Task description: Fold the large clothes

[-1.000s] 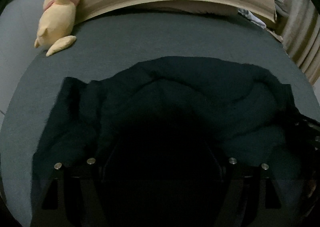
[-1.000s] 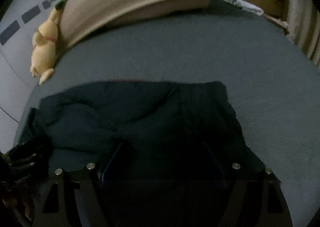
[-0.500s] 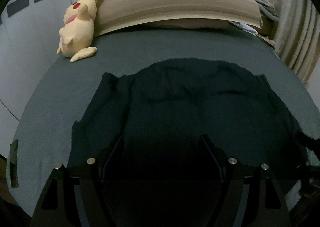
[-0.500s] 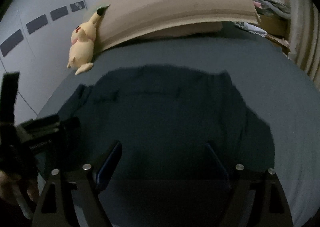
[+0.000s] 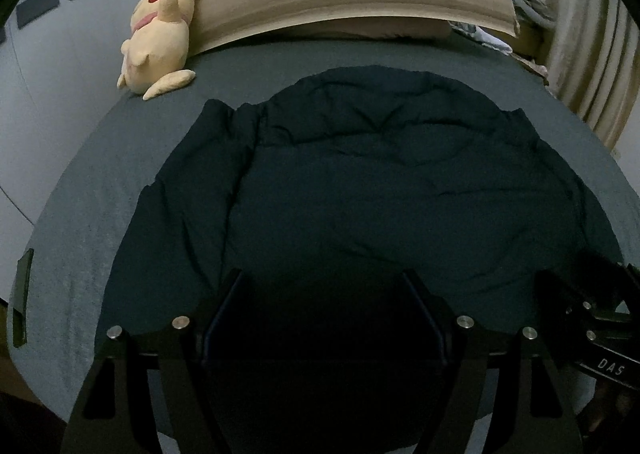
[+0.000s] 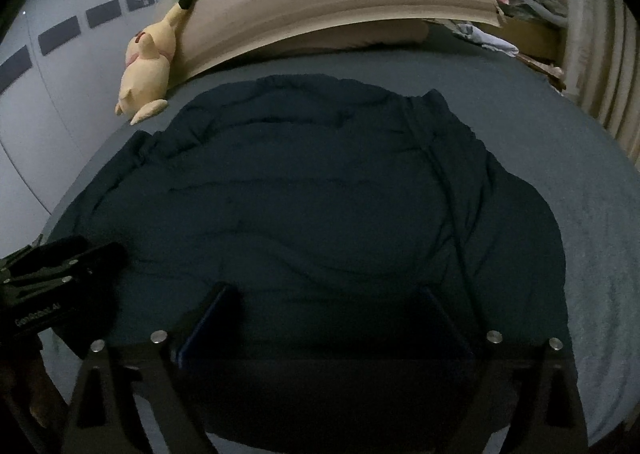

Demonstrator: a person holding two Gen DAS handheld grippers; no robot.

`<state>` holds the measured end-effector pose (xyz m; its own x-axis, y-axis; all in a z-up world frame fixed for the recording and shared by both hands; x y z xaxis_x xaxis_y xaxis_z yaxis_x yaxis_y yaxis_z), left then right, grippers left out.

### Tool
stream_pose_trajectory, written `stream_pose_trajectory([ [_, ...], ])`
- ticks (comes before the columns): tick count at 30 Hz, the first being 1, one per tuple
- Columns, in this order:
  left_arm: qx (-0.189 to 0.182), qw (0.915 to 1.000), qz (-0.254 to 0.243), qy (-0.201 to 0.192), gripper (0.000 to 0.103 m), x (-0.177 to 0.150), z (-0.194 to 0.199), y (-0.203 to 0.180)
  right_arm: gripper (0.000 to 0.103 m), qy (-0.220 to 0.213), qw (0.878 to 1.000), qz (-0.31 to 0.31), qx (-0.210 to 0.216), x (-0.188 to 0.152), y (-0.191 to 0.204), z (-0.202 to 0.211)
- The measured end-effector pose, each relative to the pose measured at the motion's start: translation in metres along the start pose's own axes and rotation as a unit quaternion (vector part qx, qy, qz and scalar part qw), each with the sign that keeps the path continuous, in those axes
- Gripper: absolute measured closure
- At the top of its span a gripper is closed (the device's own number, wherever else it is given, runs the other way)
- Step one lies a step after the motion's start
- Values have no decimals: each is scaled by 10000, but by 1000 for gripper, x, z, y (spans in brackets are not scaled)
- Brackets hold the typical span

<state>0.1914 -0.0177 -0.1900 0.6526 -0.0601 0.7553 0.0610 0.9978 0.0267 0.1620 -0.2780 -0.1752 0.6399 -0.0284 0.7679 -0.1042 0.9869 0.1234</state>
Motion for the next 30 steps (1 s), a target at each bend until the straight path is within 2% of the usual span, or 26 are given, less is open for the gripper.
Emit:
stream_pose_trajectory([
  [13,121,9998,-98,-159,19,-11,-7,0,1,23,9998,151,-163,-7,-1,-9],
  [18,95,9999,78,-97,18,-8,1,3,0,179,9996,101,-180,2,-2,-5],
  [24,72,9987,409,-284,19,-1,26,12,0,-245,9995,-82,-176,22,-2,27],
  [30,145,9980,443,-425,19,7,30,17,0,-254,9996,87,-84,30,9,26],
])
Point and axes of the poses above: each gripper's, at about its wrist camera, not at the fingertips, and z roughly against the way its jaws point, y to its left, x to its top, the point moved 9 cm from there along -z, roughly the way its jaws point, and after that the axes turned 13 degrees about -y, right-handed, at the moved point
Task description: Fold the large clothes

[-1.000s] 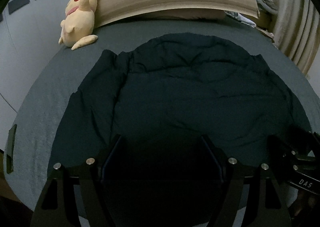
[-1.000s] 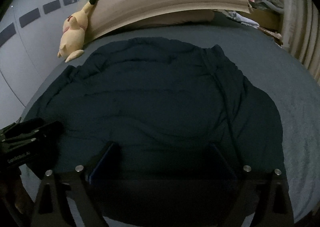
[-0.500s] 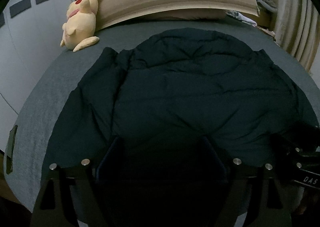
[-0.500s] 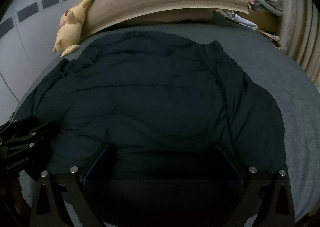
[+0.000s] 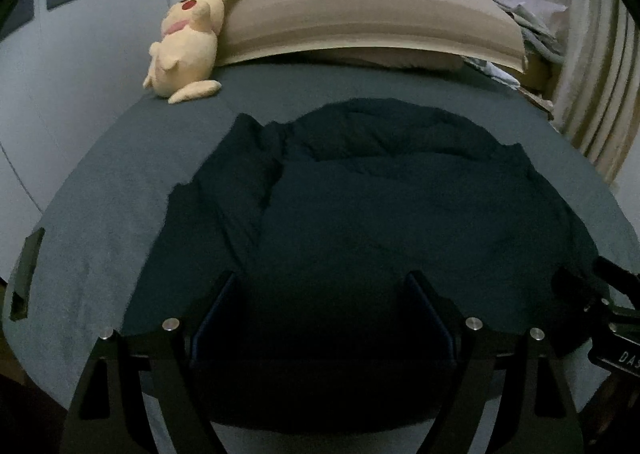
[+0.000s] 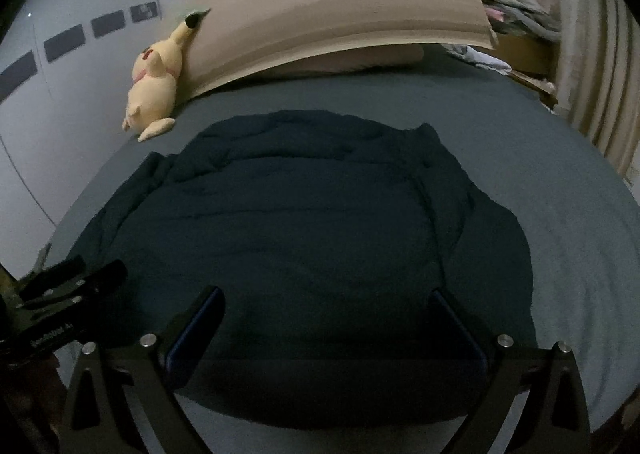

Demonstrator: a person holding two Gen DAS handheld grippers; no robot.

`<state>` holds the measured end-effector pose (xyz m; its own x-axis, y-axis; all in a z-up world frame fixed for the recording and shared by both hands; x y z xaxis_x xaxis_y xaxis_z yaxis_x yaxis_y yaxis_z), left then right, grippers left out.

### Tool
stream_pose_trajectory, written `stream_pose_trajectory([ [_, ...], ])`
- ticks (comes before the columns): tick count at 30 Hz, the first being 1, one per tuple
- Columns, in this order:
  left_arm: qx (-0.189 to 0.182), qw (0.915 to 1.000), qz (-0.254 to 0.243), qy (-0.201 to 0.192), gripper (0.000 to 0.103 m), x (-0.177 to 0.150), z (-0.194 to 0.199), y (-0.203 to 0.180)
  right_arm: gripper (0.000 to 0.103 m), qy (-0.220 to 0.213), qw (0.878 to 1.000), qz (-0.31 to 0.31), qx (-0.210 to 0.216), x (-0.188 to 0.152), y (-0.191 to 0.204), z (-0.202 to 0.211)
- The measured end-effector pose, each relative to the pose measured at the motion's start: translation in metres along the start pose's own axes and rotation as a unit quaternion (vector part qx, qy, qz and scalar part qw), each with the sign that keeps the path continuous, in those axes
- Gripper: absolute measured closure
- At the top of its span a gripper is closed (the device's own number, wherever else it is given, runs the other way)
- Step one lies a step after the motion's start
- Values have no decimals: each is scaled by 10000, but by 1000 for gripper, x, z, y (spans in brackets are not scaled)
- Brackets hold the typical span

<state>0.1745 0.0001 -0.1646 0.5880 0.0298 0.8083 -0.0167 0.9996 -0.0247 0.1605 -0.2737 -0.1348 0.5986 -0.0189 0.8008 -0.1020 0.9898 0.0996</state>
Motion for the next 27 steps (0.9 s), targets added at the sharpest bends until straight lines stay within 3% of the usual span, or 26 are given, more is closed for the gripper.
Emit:
stream_pose_trajectory([
  [5,179,9995,-205,188,18,-9,-18,2,0,90,9996,239,-79,4,15,-25],
  [8,308,9981,-520,99,18,-21,-24,-1,0,359,9969,687,-124,-18,30,-45],
  [11,349,9965,-744,133,18,-18,-24,-3,0,372,9966,715,-140,-24,30,-49],
  [13,339,9972,-654,81,18,-6,-23,3,0,484,9969,625,-9,-12,27,-48],
  [17,319,9986,-430,-33,18,36,-39,16,0,175,9993,317,40,43,12,-50],
  [21,91,9988,-487,7,18,78,-73,-4,0,197,9998,45,92,90,6,-90],
  [24,-69,9974,-712,72,18,97,-101,-34,0,278,9992,187,-222,102,8,-128],
  [27,262,9957,-880,89,18,108,-133,-43,0,251,9971,298,-651,113,-1,-163],
])
Point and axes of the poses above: each gripper's, at about its wrist camera, not at the fingertips, and z roughly against the way its jaws point, y to its left, x to its top, the point moved 9 cm from there along -z, roughly the way its jaws point, and after that the axes turned 13 degrees about -y, right-handed, at the moved point
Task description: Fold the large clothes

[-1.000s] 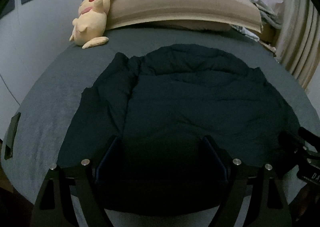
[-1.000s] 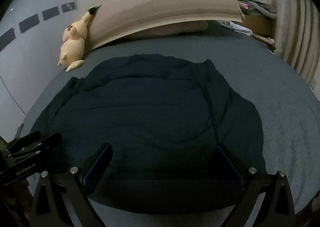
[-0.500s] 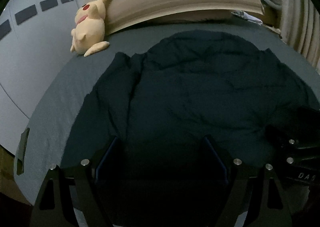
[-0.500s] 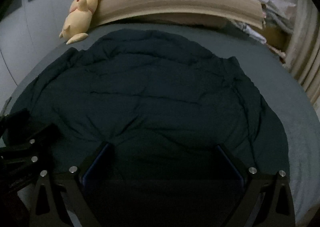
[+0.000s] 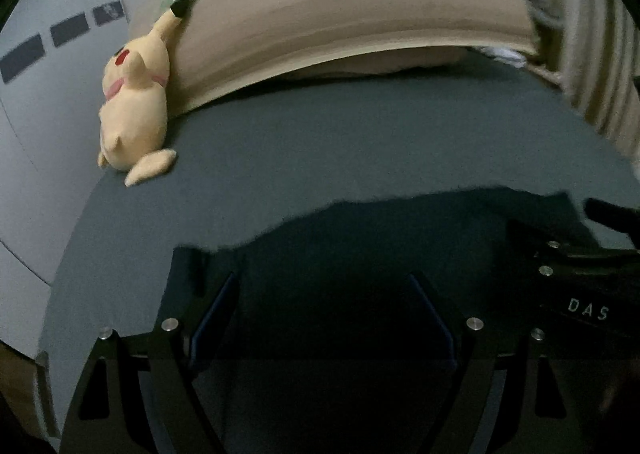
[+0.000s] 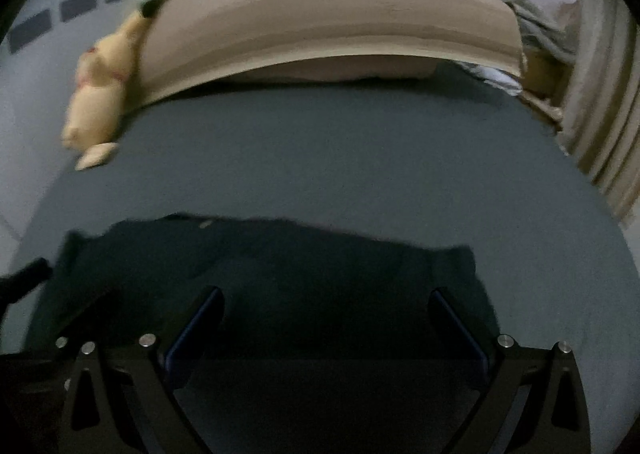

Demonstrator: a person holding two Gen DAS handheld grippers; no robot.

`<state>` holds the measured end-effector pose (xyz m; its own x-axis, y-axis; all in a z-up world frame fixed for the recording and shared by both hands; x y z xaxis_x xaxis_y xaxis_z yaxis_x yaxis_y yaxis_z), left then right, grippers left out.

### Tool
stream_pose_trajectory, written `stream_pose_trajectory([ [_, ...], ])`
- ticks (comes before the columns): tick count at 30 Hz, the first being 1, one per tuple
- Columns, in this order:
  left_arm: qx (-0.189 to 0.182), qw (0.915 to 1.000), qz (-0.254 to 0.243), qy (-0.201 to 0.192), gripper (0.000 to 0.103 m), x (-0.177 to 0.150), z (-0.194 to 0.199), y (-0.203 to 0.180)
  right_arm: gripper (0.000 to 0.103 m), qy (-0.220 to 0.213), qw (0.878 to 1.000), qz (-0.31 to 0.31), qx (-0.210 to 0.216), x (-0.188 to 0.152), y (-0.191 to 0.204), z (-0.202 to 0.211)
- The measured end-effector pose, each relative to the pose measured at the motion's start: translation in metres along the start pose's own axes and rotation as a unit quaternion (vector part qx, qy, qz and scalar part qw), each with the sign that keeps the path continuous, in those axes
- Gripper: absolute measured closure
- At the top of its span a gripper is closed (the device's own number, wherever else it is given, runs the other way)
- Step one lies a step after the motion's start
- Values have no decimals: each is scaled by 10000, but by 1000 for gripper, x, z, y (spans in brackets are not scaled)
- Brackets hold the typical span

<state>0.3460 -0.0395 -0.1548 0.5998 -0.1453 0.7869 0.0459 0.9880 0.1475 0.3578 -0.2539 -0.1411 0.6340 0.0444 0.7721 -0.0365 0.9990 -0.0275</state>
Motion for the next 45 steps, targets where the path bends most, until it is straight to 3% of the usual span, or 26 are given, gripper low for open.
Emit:
stream_pose_trajectory([
  [4,199,9985,80,501,15,-12,-51,-1,0,360,9988,-71,-336,-7,-9,-47],
  [6,220,9979,150,595,13,-19,-62,2,0,628,9976,-220,-193,-22,-10,-63],
  [9,133,9977,295,600,12,-20,-61,5,0,620,9974,-370,-64,-21,-13,-64],
  [11,147,9981,255,542,12,-18,-47,13,1,440,9983,-368,-108,-14,-18,-47],
  [15,180,9988,387,247,12,-30,8,52,0,-35,9969,-743,238,-17,-34,24],
  [18,373,9974,581,201,12,-60,45,87,0,-142,9951,-825,519,-48,-32,83],
  [22,650,9951,723,202,12,-114,90,118,0,-412,9972,-266,572,-96,-13,135],
  [24,840,9929,791,281,12,-132,94,130,0,-414,9978,-337,391,-116,-25,140],
  [27,717,9901,1151,374,12,-157,98,134,1,-145,9964,-820,165,-145,-60,128],
  [29,730,9897,1174,371,12,-163,97,134,1,82,9952,-923,301,-157,-72,117],
  [32,868,9884,1194,347,13,-160,108,136,1,-33,9964,-803,263,-147,-68,130],
  [35,905,9890,1171,75,13,-155,128,139,0,-456,9927,-1012,469,-136,-70,156],
  [38,1036,9862,1256,302,13,-173,127,148,0,-255,9932,-1092,304,-149,-82,144],
  [40,881,9817,1606,522,13,-185,117,155,0,165,9901,-1381,204,-170,-96,123],
  [45,917,9798,1730,412,13,-178,134,163,0,-333,9876,-1510,284,-152,-103,150],
])
Point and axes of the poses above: each gripper's, at about its wrist camera, not at the fingertips, and z roughly against the way its jaws point, y to its left, x to its top, the point moved 9 cm from there along -z, roughly the way its jaws point, and after that the axes turned 13 degrees about -y, right-handed, at the moved point
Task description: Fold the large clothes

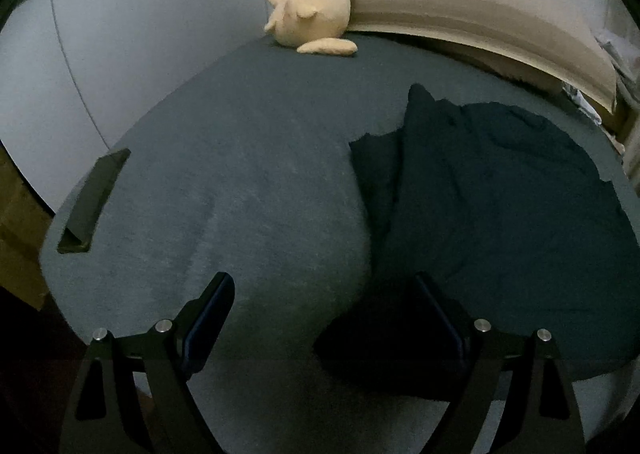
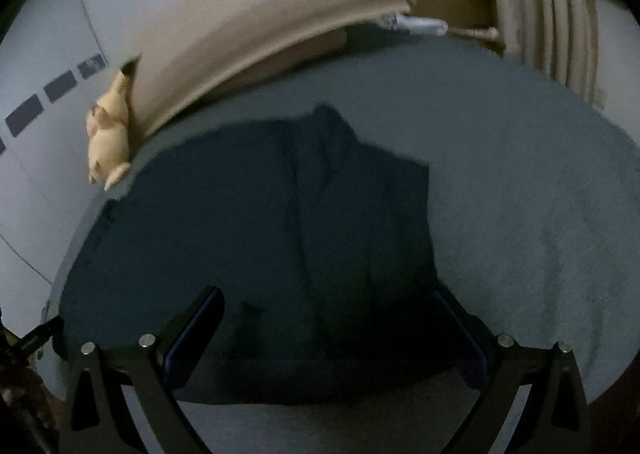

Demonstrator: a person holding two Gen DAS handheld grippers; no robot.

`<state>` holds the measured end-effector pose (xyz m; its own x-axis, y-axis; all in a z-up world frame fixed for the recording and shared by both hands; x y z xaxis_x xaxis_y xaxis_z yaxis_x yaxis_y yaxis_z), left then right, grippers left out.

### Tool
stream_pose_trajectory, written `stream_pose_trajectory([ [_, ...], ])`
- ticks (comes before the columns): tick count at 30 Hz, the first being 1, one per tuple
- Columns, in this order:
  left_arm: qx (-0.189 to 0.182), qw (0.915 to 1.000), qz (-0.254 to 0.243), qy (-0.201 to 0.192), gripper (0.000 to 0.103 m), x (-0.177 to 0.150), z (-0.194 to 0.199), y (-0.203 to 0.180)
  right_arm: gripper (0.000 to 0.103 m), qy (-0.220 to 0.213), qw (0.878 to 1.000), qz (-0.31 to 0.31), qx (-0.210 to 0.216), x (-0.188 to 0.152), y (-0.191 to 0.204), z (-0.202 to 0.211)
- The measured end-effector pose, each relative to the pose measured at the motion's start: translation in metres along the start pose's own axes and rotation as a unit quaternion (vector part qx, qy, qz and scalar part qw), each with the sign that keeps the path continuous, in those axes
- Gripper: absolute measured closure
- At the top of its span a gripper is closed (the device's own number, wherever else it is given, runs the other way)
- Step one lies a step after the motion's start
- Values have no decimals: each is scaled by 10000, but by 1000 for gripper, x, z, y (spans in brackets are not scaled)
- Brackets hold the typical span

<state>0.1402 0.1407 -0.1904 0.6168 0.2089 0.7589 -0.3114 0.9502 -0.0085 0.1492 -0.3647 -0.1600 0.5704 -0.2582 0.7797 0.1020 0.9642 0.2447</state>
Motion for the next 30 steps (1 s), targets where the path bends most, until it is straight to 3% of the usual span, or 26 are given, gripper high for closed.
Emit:
stream_pose_trajectory([
  [6,-238,9994,49,-258,13,12,32,-15,0,-327,9991,277,58,8,20,37],
  [12,-481,9981,-158,-358,13,8,65,-47,0,-75,9960,803,395,-21,66,64],
  [19,-796,9943,-455,-543,13,0,107,-81,0,-79,9930,1006,619,-45,102,88],
  [30,-1059,9851,-632,-1199,11,-14,193,-99,0,-606,9891,1266,448,-53,118,159],
])
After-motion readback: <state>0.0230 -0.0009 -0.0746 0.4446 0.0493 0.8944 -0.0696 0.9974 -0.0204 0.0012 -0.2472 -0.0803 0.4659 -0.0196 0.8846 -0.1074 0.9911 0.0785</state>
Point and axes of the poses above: each gripper's, at about its wrist camera, not at the fingertips, and z roughly against the way its jaws point, y to its left, x to its top, the point moved 9 cm from there along -z, roughly the way its jaws point, and after that the axes turned 13 degrees about -y, right-handed, at the moved point
